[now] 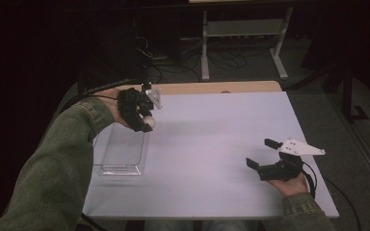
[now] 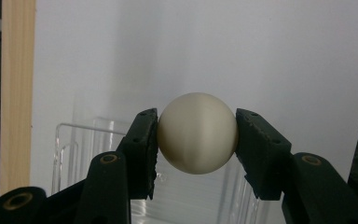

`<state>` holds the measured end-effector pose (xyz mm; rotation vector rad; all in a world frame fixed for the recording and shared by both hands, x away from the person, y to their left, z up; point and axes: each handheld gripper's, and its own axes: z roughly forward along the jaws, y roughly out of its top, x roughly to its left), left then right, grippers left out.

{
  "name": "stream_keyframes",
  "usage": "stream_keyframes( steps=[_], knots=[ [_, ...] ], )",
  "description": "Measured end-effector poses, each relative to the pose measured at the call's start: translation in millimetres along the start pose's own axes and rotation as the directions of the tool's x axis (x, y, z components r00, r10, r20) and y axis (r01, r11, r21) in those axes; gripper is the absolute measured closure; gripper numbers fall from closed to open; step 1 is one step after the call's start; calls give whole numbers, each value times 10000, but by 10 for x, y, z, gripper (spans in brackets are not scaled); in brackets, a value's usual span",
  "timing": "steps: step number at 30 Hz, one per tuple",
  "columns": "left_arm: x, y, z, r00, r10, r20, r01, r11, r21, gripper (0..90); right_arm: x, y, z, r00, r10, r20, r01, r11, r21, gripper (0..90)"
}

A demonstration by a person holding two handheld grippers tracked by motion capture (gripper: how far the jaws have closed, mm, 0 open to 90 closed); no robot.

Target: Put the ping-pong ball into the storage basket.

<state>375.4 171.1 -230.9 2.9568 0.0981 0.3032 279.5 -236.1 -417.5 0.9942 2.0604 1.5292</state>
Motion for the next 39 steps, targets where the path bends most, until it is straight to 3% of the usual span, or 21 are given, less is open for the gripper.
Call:
stream_keyframes(
  steps=[18,28,39],
  knots=[
    [-35,-259,23,9995,-228,224,218,9989,421,504,-1,-2,-9,10000,15,46,-15,10000,18,0],
    [-60,-341,23,9992,-291,291,282,9991,315,504,-1,-3,-15,10000,-12,61,12,10000,21,0],
    [-70,-465,71,9980,-450,451,423,9974,590,504,3,-3,-19,10000,-15,66,15,10000,14,0]
  ],
)
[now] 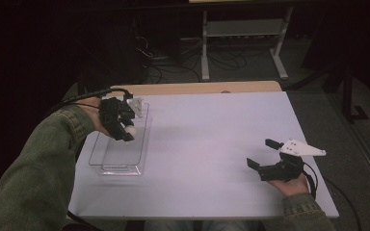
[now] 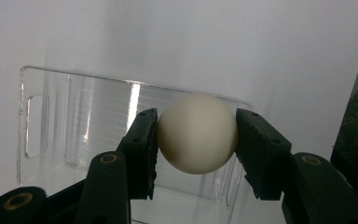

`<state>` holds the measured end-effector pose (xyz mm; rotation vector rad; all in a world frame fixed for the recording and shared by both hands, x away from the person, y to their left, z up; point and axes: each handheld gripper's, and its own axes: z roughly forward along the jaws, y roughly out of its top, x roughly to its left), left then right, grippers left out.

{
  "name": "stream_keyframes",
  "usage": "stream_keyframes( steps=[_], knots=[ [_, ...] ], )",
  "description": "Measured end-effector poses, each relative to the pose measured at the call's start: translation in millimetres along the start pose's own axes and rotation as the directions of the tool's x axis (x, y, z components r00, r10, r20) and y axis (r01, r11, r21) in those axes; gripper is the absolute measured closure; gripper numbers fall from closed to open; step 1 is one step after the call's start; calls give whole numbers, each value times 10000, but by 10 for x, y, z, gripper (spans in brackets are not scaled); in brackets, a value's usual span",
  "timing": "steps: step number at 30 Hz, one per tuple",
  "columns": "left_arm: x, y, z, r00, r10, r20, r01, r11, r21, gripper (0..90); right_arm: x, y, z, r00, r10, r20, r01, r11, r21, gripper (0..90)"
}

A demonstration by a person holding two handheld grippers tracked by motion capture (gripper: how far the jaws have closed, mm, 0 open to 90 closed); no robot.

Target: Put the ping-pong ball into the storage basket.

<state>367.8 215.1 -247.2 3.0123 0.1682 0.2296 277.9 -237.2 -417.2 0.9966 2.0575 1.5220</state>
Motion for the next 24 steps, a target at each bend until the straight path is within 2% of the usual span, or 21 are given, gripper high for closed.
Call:
stream_keyframes(
  steps=[3,6,16,24],
  knots=[
    [-4,-24,11,9999,-32,110,31,10000,17,504,-1,-1,1,10000,-20,0,20,10000,18,0],
    [-8,-40,31,9993,-110,368,96,9992,379,504,2,-1,1,10000,-26,5,26,10000,22,0],
    [-19,-101,112,9988,-148,459,131,9992,388,503,6,-2,4,10000,-39,3,39,10000,45,0],
    [-23,-136,203,9984,-188,535,177,9996,211,503,4,-4,0,10000,-36,6,36,10000,63,0]
  ],
)
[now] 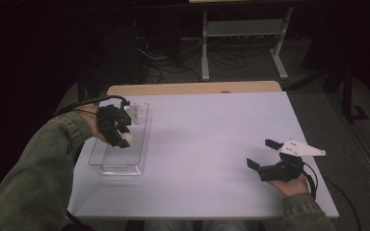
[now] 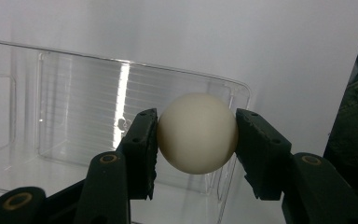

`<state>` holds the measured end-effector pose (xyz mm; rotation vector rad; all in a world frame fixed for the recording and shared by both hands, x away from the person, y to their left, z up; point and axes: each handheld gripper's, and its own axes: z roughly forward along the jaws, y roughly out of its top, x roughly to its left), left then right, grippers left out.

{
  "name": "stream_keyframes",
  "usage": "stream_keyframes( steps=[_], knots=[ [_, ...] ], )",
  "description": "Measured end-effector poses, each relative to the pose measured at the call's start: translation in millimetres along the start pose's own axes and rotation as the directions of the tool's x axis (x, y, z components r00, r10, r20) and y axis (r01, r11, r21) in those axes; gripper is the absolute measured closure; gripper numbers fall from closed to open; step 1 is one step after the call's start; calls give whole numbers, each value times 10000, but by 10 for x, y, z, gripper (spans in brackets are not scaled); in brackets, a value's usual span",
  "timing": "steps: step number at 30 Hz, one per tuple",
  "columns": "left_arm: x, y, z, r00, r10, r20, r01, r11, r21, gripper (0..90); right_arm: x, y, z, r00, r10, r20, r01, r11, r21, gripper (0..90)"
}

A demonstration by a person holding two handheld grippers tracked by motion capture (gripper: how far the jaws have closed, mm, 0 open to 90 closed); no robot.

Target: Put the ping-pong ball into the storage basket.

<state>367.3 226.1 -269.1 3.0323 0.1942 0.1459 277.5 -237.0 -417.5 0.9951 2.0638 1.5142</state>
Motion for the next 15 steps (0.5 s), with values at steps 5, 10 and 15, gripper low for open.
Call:
stream_keyframes(
  steps=[5,10,15],
  knots=[
    [-5,-3,45,10000,33,59,-33,10000,-52,503,2,0,1,10000,-15,-10,15,10000,-2,0],
    [-3,-16,99,9999,-45,120,45,10000,-37,503,2,0,-1,10000,-10,-8,10,10000,1,0],
    [-6,-9,150,9997,-96,203,95,9999,69,502,0,-1,-4,10000,-17,-9,17,10000,6,0]
  ],
)
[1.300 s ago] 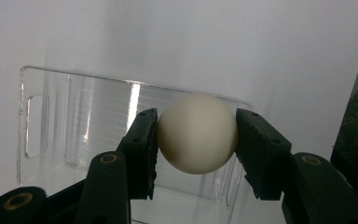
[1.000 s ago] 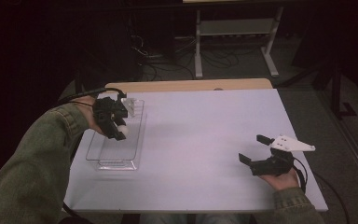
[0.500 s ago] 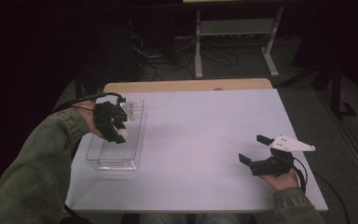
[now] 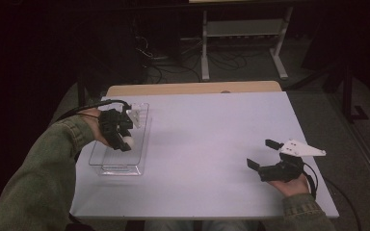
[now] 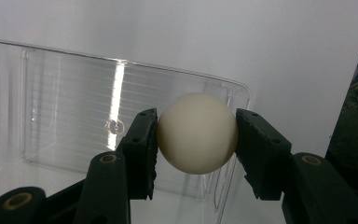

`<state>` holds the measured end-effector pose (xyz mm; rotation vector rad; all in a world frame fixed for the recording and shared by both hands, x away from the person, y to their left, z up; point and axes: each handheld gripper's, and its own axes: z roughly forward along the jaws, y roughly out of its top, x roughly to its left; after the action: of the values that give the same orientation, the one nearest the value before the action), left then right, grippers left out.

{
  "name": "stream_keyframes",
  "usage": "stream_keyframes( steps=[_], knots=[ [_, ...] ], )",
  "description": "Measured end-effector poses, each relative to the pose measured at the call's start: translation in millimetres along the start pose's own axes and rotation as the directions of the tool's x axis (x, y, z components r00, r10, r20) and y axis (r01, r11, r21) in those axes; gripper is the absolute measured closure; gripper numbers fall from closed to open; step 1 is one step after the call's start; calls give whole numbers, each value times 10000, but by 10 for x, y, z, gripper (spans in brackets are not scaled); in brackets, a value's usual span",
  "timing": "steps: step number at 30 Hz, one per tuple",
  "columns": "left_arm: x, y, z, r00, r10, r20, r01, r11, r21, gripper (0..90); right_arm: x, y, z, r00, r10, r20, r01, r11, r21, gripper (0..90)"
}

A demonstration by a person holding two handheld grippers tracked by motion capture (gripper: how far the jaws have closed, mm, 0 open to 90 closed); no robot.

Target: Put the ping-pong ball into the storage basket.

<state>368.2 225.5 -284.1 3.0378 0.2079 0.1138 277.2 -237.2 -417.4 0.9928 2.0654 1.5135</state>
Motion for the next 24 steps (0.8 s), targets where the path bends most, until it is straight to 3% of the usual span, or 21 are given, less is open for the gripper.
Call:
stream_keyframes(
  steps=[11,18,24],
  knots=[
    [5,-3,168,9993,85,354,-86,10000,30,503,2,-1,0,10000,-17,-9,17,10000,8,0],
    [23,-62,241,9980,-147,619,154,9998,-105,503,1,-2,0,10000,-12,-3,12,10000,15,0],
    [33,-68,328,9972,-119,741,129,9998,-123,503,3,-2,-10,10000,9,29,-9,10000,7,0]
  ],
)
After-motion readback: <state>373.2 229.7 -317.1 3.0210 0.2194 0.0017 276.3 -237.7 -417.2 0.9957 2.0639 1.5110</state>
